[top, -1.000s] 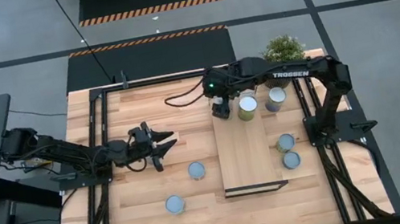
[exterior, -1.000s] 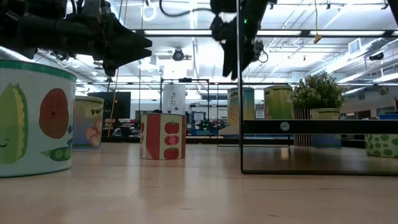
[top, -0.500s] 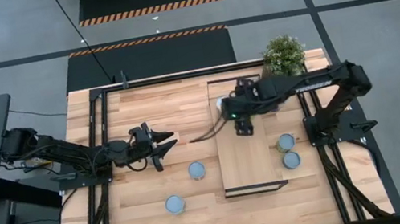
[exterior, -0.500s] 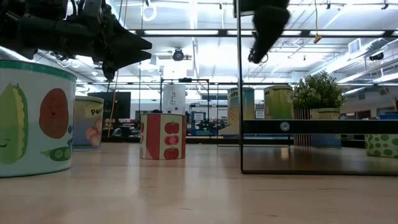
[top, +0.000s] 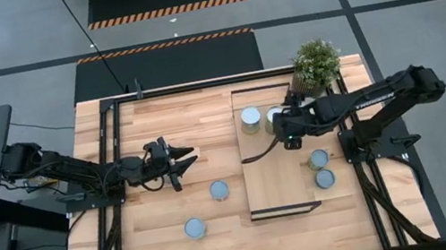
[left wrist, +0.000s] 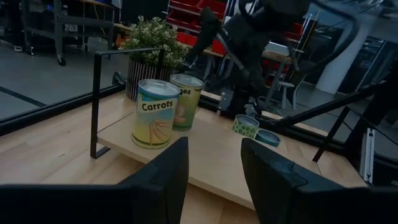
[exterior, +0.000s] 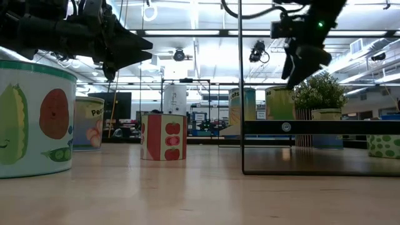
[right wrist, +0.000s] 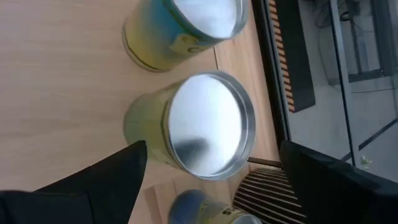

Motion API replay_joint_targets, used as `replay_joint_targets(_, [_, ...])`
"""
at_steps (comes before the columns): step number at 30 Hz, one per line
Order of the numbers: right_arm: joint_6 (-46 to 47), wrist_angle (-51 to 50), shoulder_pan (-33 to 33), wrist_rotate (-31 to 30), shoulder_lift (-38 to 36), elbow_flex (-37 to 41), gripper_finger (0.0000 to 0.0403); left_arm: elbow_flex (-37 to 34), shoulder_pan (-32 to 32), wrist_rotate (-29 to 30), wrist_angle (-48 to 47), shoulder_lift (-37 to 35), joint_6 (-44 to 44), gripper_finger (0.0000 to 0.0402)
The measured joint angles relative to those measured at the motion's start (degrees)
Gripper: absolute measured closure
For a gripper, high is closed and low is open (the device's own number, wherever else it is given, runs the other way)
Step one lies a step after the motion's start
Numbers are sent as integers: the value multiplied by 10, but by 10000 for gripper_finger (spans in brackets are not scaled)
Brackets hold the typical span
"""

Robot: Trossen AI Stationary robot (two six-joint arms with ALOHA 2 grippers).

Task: Pick and place cans onto a shelf
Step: Adjust the cans on the shelf

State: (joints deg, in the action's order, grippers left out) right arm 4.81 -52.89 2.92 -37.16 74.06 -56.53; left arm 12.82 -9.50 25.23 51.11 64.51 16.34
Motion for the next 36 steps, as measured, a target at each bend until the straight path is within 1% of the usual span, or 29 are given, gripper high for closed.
replay_joint_targets(3, [-12, 19, -1, -17, -13, 26, 27, 0, 0, 0, 0, 0, 0, 248])
replay_joint_targets(7, [-45, 47, -13, -37, -14, 40, 27, 0, 0, 0, 0, 0, 0, 248])
replay_joint_targets(11, [-89, 82, -36, -36, -11, 47, 27, 0, 0, 0, 0, 0, 0, 248])
replay_joint_targets(13, [-98, 93, -45, -21, -11, 47, 27, 0, 0, 0, 0, 0, 0, 248])
replay_joint_targets(15, [-98, 88, -49, -7, -11, 41, 27, 0, 0, 0, 0, 0, 0, 248])
replay_joint_targets(17, [-96, 74, -45, -6, -13, 30, 27, 0, 0, 0, -3, 0, 0, 248])
replay_joint_targets(20, [-87, 42, -33, -7, -13, -4, 27, 0, 0, 0, -3, 0, -2, 248])
replay_joint_targets(23, [-77, 49, -17, -8, -11, -40, 27, 0, 0, 0, -3, 0, -2, 248])
replay_joint_targets(27, [-117, 116, 6, -7, -10, -40, 27, 0, 0, 0, -1, 0, 0, 248])
replay_joint_targets(30, [-155, 151, 17, -8, -9, -21, 27, 0, 0, 0, -1, 0, 9, 248])
replay_joint_targets(36, [-192, 231, 19, -3, 14, 21, 27, 0, 0, 0, -1, 0, 10, 248])
